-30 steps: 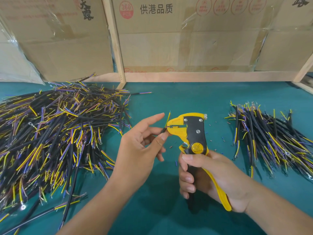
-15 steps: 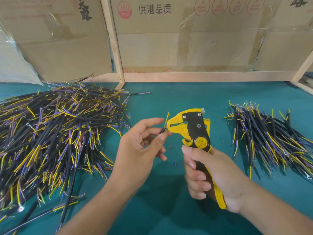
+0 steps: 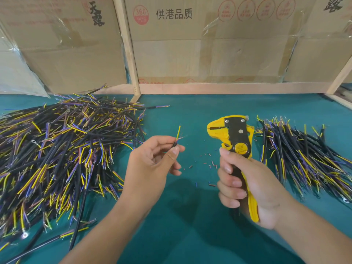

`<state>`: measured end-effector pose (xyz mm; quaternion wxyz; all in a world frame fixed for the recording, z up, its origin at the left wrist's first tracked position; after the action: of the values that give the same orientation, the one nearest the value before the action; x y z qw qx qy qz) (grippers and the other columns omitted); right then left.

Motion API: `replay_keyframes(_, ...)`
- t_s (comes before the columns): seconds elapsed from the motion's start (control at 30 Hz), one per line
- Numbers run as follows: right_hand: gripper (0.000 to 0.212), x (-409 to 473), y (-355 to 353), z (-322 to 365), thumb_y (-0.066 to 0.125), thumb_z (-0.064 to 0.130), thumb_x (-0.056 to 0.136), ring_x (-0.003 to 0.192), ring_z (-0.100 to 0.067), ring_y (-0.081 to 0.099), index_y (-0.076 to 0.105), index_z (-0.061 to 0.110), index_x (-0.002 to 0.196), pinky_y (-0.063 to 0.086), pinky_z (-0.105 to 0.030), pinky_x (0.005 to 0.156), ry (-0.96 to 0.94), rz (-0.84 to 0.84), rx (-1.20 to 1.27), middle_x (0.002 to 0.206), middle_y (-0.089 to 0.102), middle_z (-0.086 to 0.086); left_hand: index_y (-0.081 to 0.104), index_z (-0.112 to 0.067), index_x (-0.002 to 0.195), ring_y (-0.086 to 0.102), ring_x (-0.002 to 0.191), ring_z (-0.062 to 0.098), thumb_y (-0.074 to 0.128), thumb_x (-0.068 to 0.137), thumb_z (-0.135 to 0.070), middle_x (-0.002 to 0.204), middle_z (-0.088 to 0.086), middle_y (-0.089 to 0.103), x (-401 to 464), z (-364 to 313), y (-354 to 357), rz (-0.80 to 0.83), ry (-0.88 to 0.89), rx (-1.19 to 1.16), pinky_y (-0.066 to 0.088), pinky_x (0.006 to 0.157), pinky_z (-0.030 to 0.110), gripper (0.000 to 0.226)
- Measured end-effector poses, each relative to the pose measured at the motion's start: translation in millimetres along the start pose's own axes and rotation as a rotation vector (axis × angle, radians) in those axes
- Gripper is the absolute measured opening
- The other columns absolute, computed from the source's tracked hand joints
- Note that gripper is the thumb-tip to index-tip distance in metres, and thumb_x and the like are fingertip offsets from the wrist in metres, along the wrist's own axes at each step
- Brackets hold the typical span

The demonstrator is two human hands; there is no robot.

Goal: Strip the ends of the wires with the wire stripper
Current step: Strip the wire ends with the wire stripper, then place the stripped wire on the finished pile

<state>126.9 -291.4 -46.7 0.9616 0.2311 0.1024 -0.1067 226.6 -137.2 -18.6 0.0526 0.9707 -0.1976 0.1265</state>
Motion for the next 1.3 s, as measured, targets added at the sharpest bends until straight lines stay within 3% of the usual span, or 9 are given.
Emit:
replay_keyframes(0.3, 0.036, 1, 3, -8, 0.074, 0.037, 0.079, 0.039, -0.016, 0.025, 0.048, 0.015, 0.066, 0.032, -0.025, 0.041, 0.037, 0.026, -0.042, 0.055, 0.028, -0.002, 0.069, -0.011, 0.088, 0.062, 0.049, 0.019, 0.066, 0.095, -0.018, 0.075, 0.008, 0.075, -1, 5, 2, 0.022, -0.075, 0.064, 0.047, 0.047, 0.022, 0.01)
replay_keyframes(0.43, 0.03, 9, 6, -20, 0.08, 0.034, 0.078, 0.056, -0.028, 0.047, 0.063, 0.009, 0.08, 0.051, -0.041, 0.057, 0.069, 0.1, 0.011, 0.067, 0.047, -0.013, 0.067, -0.017, 0.082, 0.058, 0.044, 0.019, 0.065, 0.095, -0.018, 0.071, 0.007, 0.075, -1, 6, 2, 0.026, -0.078, 0.105, 0.044, 0.047, 0.019, 0.014)
replay_keyframes(0.53, 0.031, 17, -4, -28, 0.076, 0.035, 0.073, 0.063, -0.032, 0.057, 0.07, 0.007, 0.083, 0.056, -0.046, 0.065, 0.122, 0.007, 0.08, 0.072, 0.055, -0.015, 0.067, -0.021, 0.079, 0.048, 0.041, 0.017, 0.064, 0.096, -0.019, 0.069, 0.007, 0.074, -1, 6, 2, 0.032, -0.084, 0.137, 0.04, 0.045, 0.018, 0.017)
replay_keyframes(0.73, 0.036, 10, 3, -32, 0.075, 0.03, 0.081, 0.068, -0.033, 0.059, 0.062, 0.003, 0.099, 0.057, -0.048, 0.071, 0.196, 0.06, 0.147, 0.078, 0.054, -0.017, 0.071, -0.017, 0.074, 0.033, 0.042, 0.012, 0.062, 0.093, -0.014, 0.06, 0.009, 0.068, -2, -2, 5, 0.063, -0.074, 0.132, 0.027, 0.041, 0.018, 0.021)
replay_keyframes(0.83, 0.036, 5, 6, -29, 0.069, 0.031, 0.078, 0.066, -0.032, 0.056, 0.06, 0.003, 0.099, 0.057, -0.047, 0.071, 0.193, 0.024, 0.161, 0.077, 0.053, -0.015, 0.074, -0.016, 0.073, 0.039, 0.046, 0.005, 0.066, 0.086, -0.016, 0.061, 0.001, 0.064, -10, -19, 18, 0.037, -0.029, 0.039, 0.031, 0.049, 0.013, 0.016)
replay_keyframes(0.93, 0.035, 5, 6, -28, 0.068, 0.027, 0.077, 0.066, -0.032, 0.055, 0.057, 0.003, 0.1, 0.058, -0.046, 0.071, 0.2, 0.009, 0.209, 0.076, 0.052, -0.015, 0.072, -0.011, 0.074, 0.046, 0.043, 0.005, 0.068, 0.085, -0.019, 0.062, 0.0, 0.063, -9, -46, 49, 0.116, -0.015, -0.018, 0.037, 0.046, 0.012, 0.014)
replay_keyframes(1.1, 0.018, 6, 1, -30, 0.056, 0.02, 0.096, 0.067, -0.032, 0.054, 0.056, 0.003, 0.092, 0.055, -0.05, 0.079, 0.222, -0.031, 0.238, 0.078, 0.05, -0.015, 0.065, -0.007, 0.067, 0.038, 0.032, 0.013, 0.072, 0.085, -0.021, 0.056, 0.007, 0.062, 27, -70, 127, 0.239, -0.102, -0.03, 0.031, 0.037, 0.016, 0.024)
replay_keyframes(1.2, 0.016, 3, 7, -27, 0.05, 0.02, 0.099, 0.084, -0.034, 0.055, 0.056, 0.005, 0.101, 0.057, -0.045, 0.076, 0.214, 0.005, 0.272, 0.094, 0.053, -0.02, 0.06, -0.006, 0.062, 0.039, 0.03, 0.013, 0.067, 0.09, -0.01, 0.054, 0.012, 0.06, 56, -60, 174, 0.214, -0.154, 0.015, 0.033, 0.035, 0.017, 0.029)
replay_keyframes(1.3, 0.022, 3, 7, -24, 0.047, 0.018, 0.103, 0.096, -0.032, 0.065, 0.063, 0.005, 0.112, 0.058, -0.042, 0.078, 0.167, 0.0, 0.243, 0.109, 0.066, -0.019, 0.056, -0.006, 0.064, 0.05, 0.036, 0.019, 0.065, 0.093, -0.014, 0.062, 0.019, 0.062, 75, -38, 214, 0.226, -0.224, 0.122, 0.047, 0.044, 0.025, 0.032)
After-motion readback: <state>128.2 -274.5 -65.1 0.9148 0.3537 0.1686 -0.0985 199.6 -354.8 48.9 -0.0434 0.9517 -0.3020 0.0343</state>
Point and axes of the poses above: each hand's wrist, its own x-axis towards the middle knuckle, its own y-axis out of the palm, z = x × y, the point moved 8 cm from there along x, towards the middle knuckle
